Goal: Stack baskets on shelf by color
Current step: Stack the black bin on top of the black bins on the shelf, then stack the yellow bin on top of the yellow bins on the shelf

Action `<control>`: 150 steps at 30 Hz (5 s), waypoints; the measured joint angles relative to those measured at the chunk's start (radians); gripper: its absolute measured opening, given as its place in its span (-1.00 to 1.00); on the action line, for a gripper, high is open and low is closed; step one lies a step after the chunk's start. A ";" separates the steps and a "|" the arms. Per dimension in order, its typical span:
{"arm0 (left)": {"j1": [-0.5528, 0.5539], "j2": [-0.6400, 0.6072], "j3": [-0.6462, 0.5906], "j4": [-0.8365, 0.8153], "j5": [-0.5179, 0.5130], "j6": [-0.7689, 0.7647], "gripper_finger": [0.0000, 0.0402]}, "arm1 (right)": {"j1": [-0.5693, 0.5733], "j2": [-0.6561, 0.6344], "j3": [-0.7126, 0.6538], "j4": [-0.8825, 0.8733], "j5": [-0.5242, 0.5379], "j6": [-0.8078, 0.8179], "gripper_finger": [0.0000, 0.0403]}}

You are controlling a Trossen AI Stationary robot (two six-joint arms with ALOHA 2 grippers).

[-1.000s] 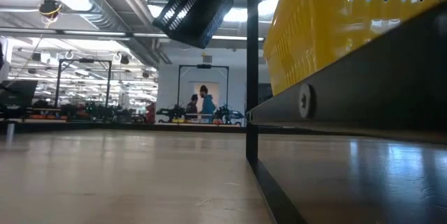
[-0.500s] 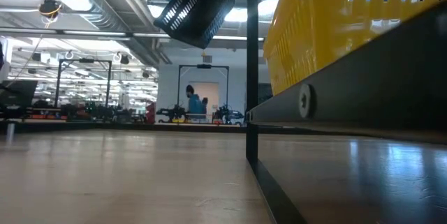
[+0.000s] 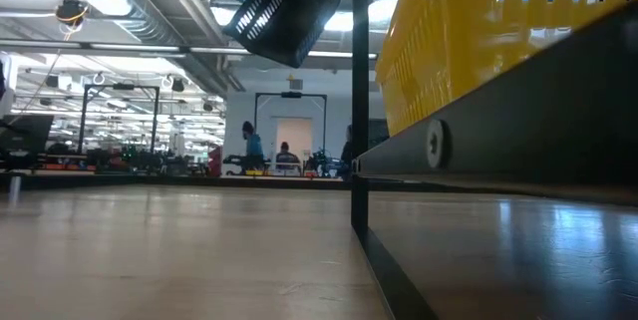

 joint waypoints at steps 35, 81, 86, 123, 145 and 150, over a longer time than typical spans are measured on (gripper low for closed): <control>0.065 0.000 0.000 0.048 0.282 -0.055 -0.64 | -0.064 0.000 -0.002 -0.029 -0.071 -0.004 -0.99; -0.142 -0.241 0.001 0.038 0.289 0.020 -0.63 | 0.372 -0.202 0.274 -0.744 -0.386 0.627 -1.00; -0.141 -0.241 0.001 0.040 0.289 0.017 -0.63 | 0.498 -0.274 0.176 -0.749 -0.377 0.891 -1.00; -0.141 -0.253 0.000 0.049 0.397 0.017 -0.63 | 0.729 -0.416 -0.688 -0.202 -0.410 1.103 -1.00; -0.141 -0.253 0.000 0.048 0.397 0.012 -0.63 | 0.689 -0.415 -0.634 -0.209 -0.406 0.963 -0.64; -0.141 -0.253 0.000 0.016 0.397 -0.008 -0.63 | 0.690 -0.415 -0.589 -0.230 -0.410 0.964 -0.63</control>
